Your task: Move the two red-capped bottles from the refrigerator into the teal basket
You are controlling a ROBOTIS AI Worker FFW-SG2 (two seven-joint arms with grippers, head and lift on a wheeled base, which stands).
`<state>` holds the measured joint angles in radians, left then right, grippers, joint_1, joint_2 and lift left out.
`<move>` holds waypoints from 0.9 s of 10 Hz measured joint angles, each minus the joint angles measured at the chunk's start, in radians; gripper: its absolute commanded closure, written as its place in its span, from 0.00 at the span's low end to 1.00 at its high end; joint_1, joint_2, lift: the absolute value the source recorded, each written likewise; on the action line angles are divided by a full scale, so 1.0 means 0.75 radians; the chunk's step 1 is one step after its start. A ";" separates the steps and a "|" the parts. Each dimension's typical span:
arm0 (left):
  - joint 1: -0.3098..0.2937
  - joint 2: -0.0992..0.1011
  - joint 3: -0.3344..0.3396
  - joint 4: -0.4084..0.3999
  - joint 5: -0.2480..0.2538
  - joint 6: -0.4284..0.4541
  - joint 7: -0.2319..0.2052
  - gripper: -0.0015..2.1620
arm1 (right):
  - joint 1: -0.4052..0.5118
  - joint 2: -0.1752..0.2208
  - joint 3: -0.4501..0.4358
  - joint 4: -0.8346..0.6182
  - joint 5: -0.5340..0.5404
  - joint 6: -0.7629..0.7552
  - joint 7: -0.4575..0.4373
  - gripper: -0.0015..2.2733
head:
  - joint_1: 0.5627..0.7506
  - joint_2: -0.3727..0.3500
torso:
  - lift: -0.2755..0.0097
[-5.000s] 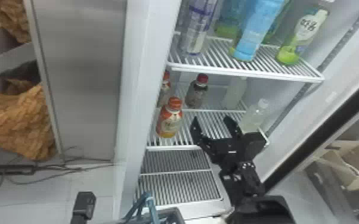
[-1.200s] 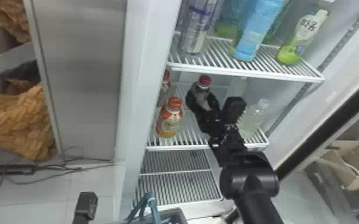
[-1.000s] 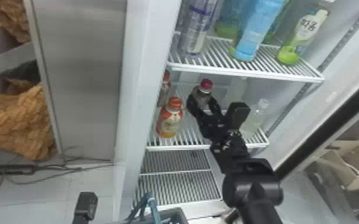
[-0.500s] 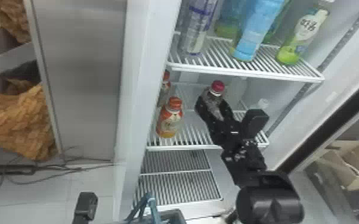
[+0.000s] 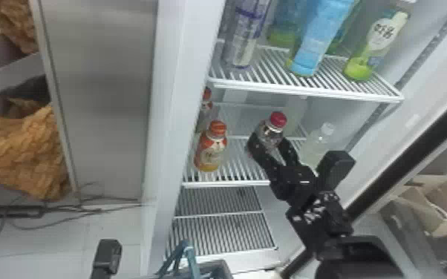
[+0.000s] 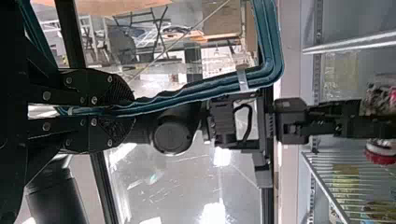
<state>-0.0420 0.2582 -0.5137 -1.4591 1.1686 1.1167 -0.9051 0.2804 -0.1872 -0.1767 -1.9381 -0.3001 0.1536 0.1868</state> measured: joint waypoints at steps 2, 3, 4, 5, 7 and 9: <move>-0.001 -0.001 0.001 0.000 0.000 -0.002 0.000 0.50 | 0.114 -0.001 -0.029 -0.177 -0.033 0.105 0.014 0.28 | 0.70 0.03 | 0.17; -0.001 -0.001 0.001 0.000 0.000 -0.003 0.000 0.50 | 0.165 -0.001 -0.045 -0.247 -0.040 0.164 0.029 0.29 | 0.70 0.03 | 0.17; -0.001 -0.001 0.001 0.000 0.000 -0.003 0.000 0.50 | 0.213 0.002 -0.062 -0.295 -0.042 0.210 0.056 0.29 | 0.70 0.03 | 0.17; -0.001 -0.001 0.001 0.000 -0.001 -0.003 -0.001 0.50 | 0.267 0.012 -0.081 -0.337 -0.042 0.247 0.072 0.29 | 0.70 0.03 | 0.17; 0.000 -0.001 0.004 0.000 0.000 -0.003 -0.001 0.50 | 0.366 0.035 -0.107 -0.426 -0.049 0.313 0.100 0.29 | 0.70 0.03 | 0.17; 0.000 -0.001 0.006 0.000 0.000 -0.004 -0.002 0.50 | 0.424 0.041 -0.118 -0.482 -0.049 0.369 0.132 0.29 | 0.70 0.03 | 0.17</move>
<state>-0.0418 0.2577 -0.5093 -1.4591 1.1686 1.1140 -0.9065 0.5985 -0.1564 -0.2649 -2.2992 -0.3365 0.4301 0.2855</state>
